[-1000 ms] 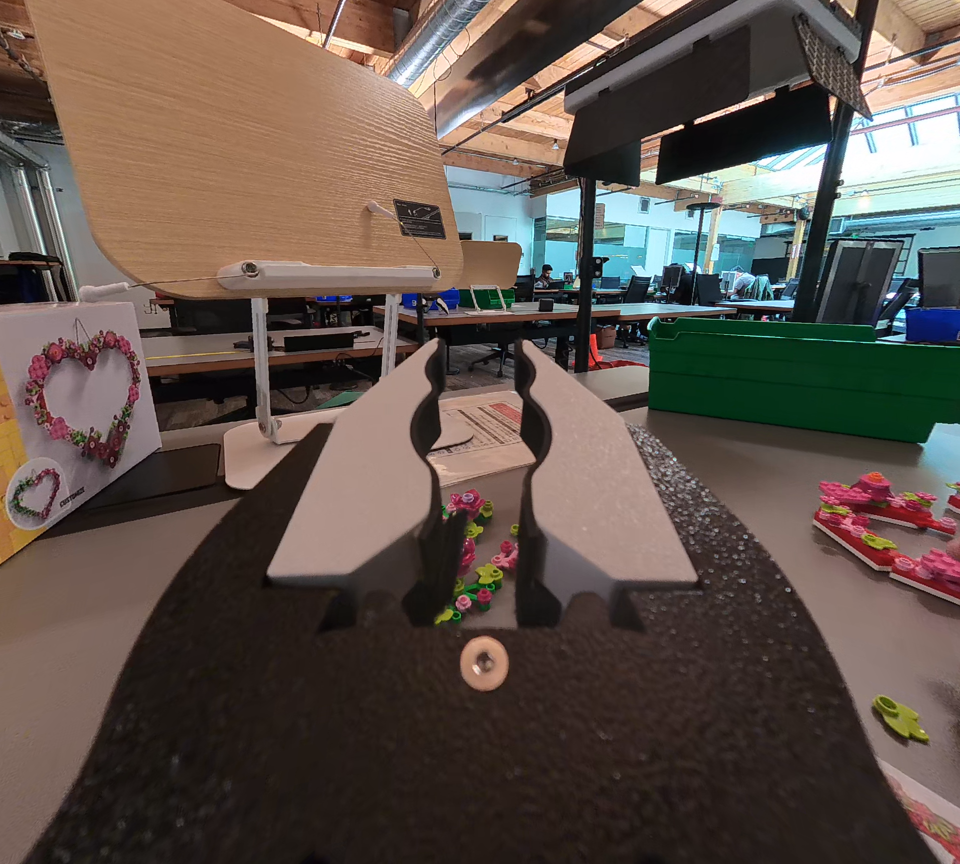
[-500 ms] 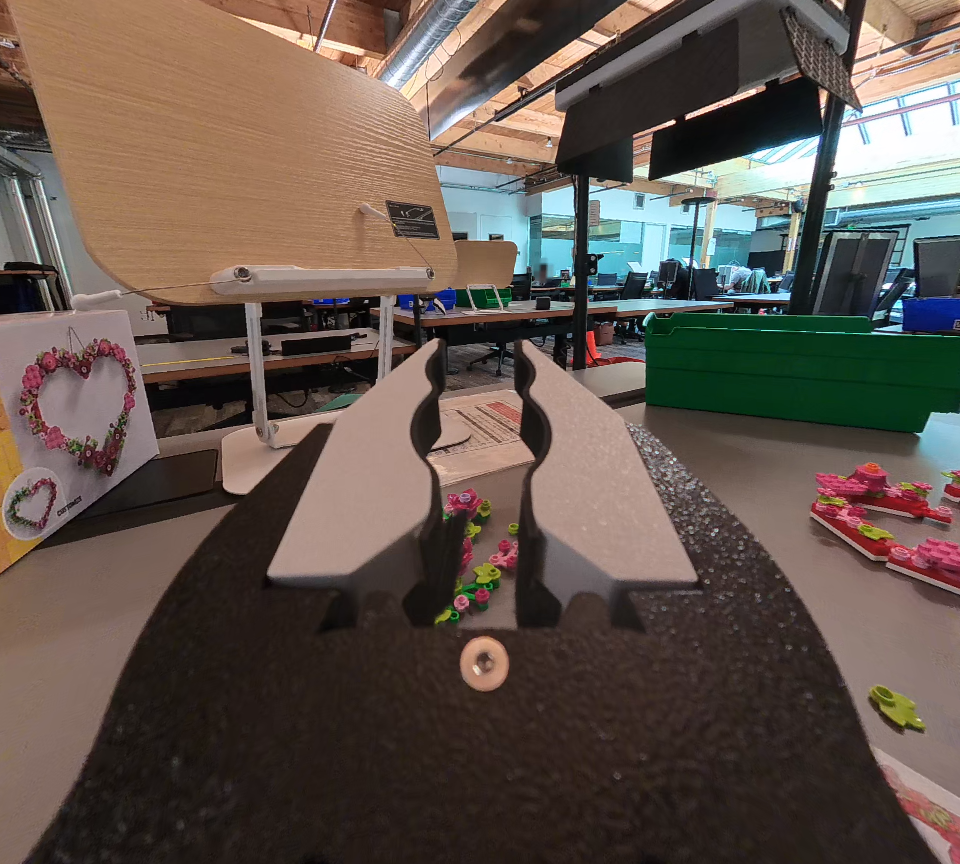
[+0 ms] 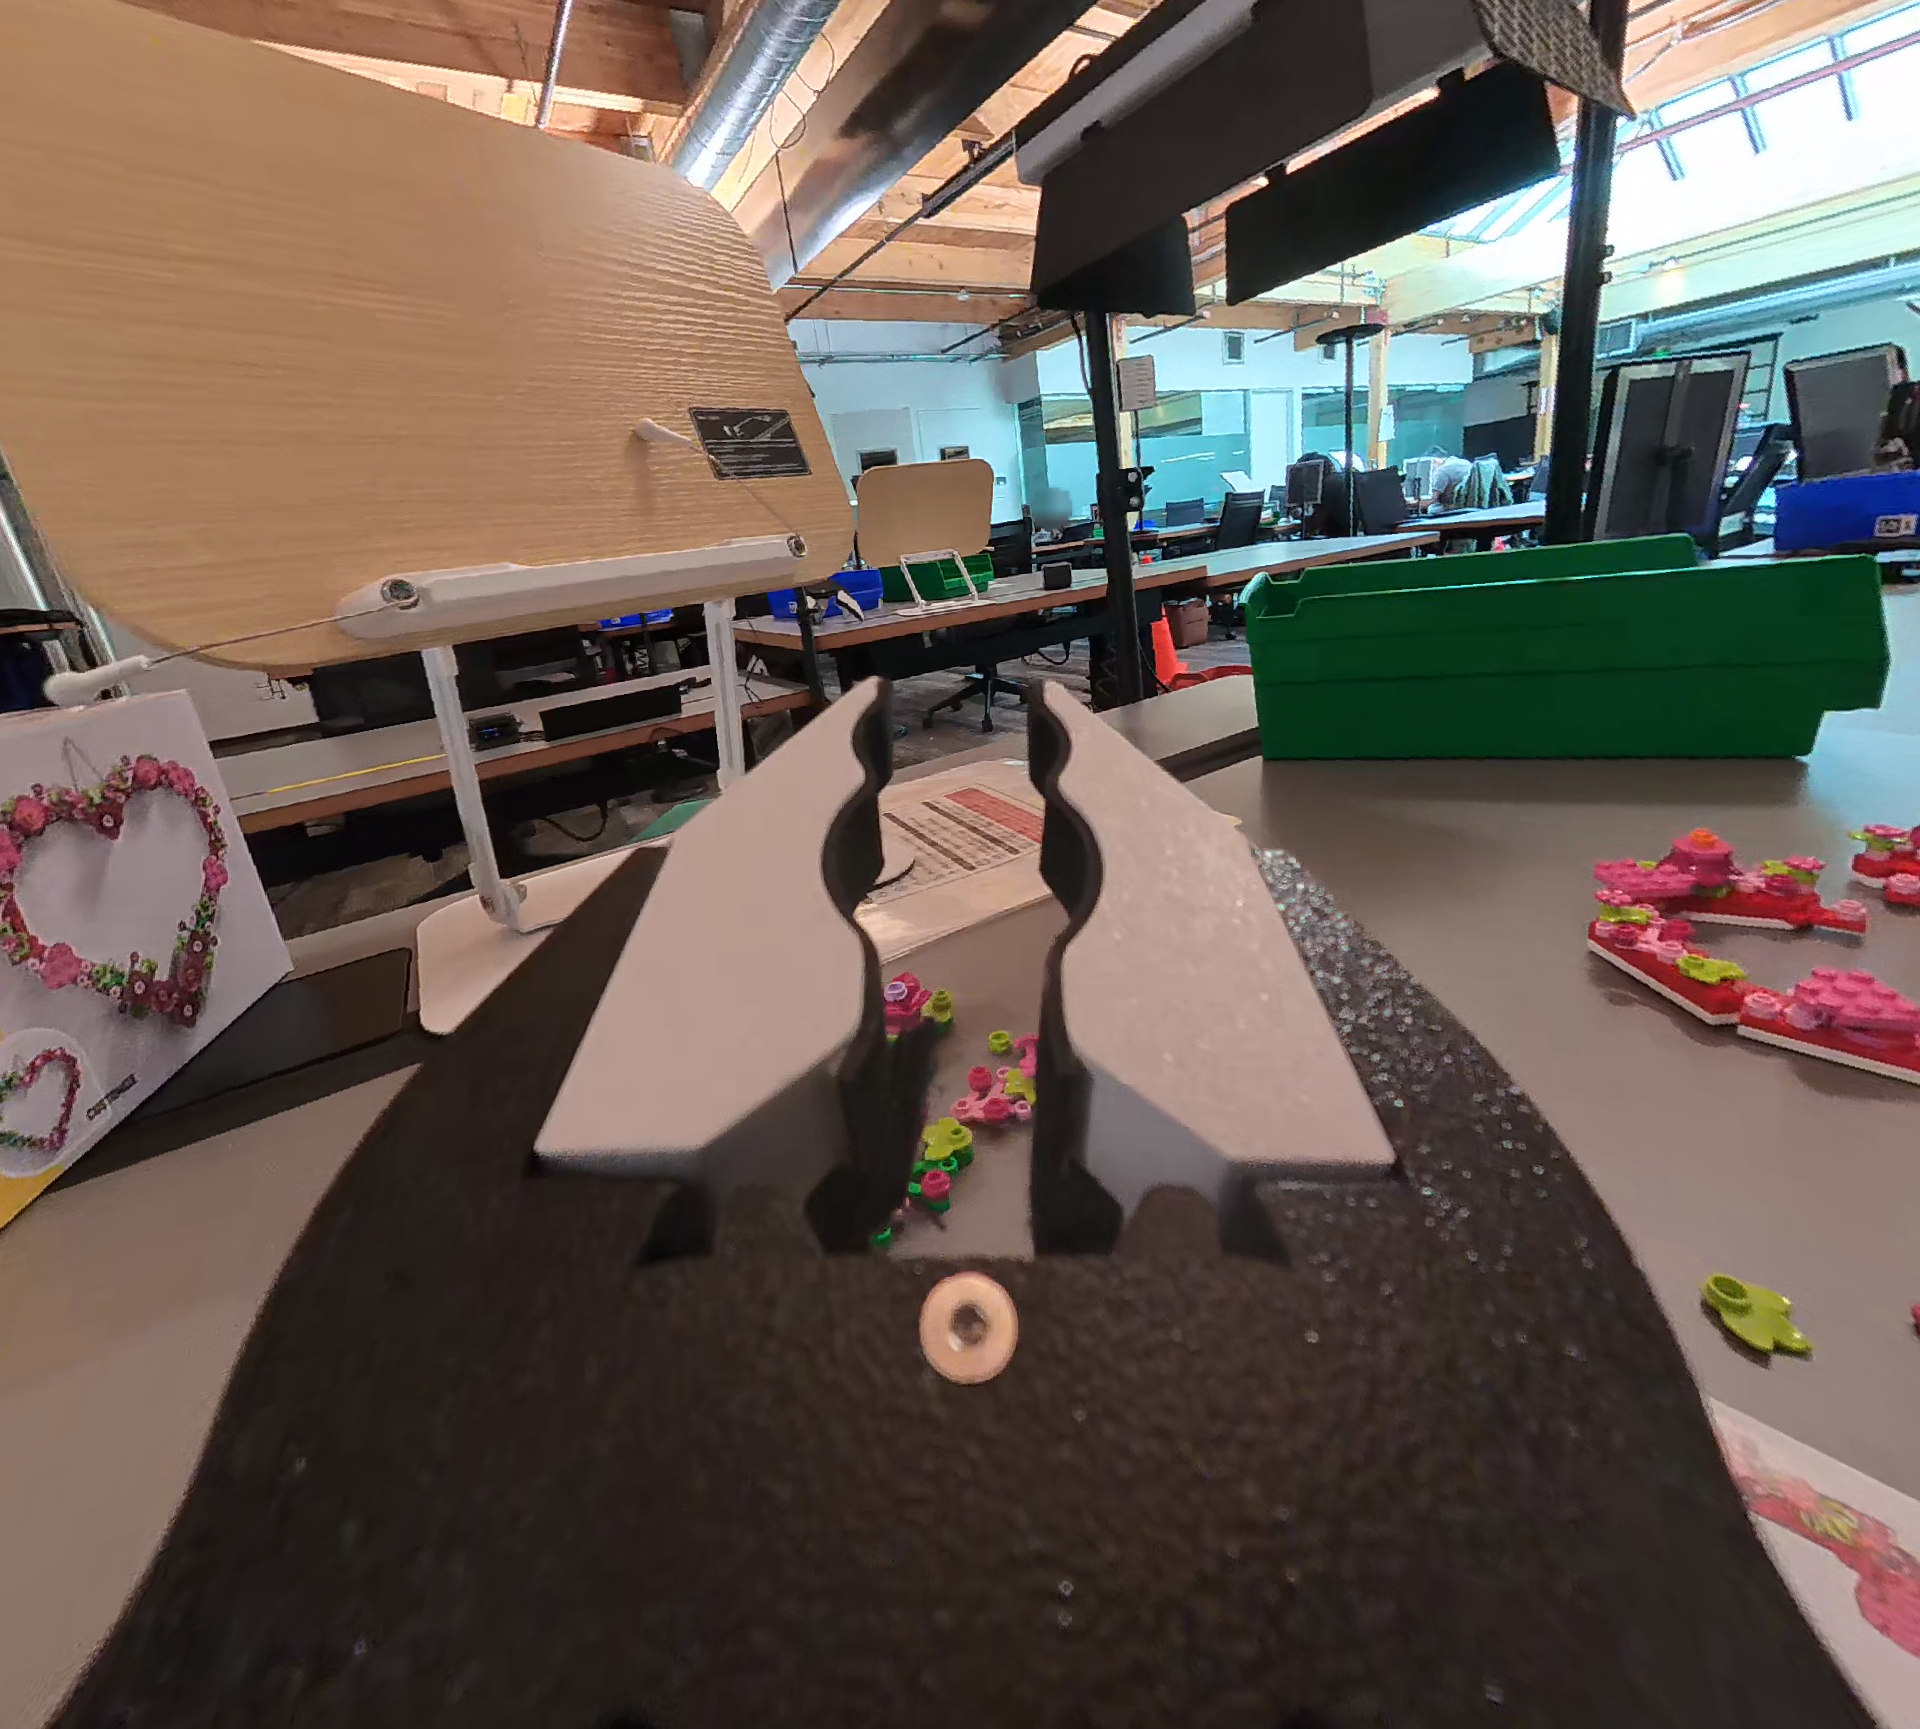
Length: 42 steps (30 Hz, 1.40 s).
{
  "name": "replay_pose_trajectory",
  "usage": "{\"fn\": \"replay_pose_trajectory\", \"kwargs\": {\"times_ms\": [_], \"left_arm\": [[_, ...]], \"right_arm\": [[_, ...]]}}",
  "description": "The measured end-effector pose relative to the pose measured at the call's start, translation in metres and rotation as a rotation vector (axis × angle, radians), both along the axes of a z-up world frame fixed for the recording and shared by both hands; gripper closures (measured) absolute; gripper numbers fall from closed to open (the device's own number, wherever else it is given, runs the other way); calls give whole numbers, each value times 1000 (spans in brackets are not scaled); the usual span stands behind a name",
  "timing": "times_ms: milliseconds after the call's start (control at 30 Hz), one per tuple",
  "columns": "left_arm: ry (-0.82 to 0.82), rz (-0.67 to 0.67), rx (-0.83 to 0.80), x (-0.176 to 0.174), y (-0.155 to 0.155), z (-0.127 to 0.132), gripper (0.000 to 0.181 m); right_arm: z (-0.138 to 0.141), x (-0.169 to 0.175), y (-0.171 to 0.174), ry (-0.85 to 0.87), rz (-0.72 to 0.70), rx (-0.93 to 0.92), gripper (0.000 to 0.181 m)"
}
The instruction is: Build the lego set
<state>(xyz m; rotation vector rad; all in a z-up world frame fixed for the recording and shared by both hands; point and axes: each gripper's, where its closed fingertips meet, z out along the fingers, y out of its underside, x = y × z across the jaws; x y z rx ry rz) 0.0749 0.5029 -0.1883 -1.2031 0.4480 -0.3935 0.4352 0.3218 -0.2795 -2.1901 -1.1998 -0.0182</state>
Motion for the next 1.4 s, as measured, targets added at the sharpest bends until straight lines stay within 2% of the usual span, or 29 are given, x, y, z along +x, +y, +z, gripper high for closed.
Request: {"fn": "replay_pose_trajectory", "kwargs": {"times_ms": [33,167,267,433,533,633,667,733,900,1033,1067,1133,1267,1400], "left_arm": [[5,-2,0,1,0,0,159],[26,-11,-1,5,-1,-2,159],[57,-18,7,10,-2,-3,159],[119,-72,34,26,-12,-4,156],[169,-242,39,56,-32,0,149],[270,-524,-21,108,-59,-1,145],[327,-570,-76,124,-58,-7,142],[450,-665,-170,156,-57,-18,126],[671,-993,-285,222,-64,-34,121],[854,-1113,-316,252,-56,-64,116],[876,-1129,-327,257,-53,-69,112],[897,-1183,-348,264,-52,-77,115],[957,-1252,-422,270,-49,-92,107],[1040,-1284,-393,277,-47,-106,109]], "right_arm": [[-6,6,-1,-52,42,-38,130],[-28,40,5,-301,156,-189,126],[-36,50,9,-309,205,-289,126],[-43,57,14,-302,271,-358,145],[-43,55,15,-273,283,-375,150],[-42,52,13,-253,289,-375,152],[-42,51,13,-251,288,-373,152],[-42,50,14,-250,283,-365,152],[-44,51,18,-291,290,-325,152],[-44,51,19,-285,288,-341,152],[-43,52,19,-280,284,-345,152],[-40,51,19,-262,277,-350,150],[-36,49,19,-240,273,-360,138],[-44,56,20,-291,297,-370,144]]}}
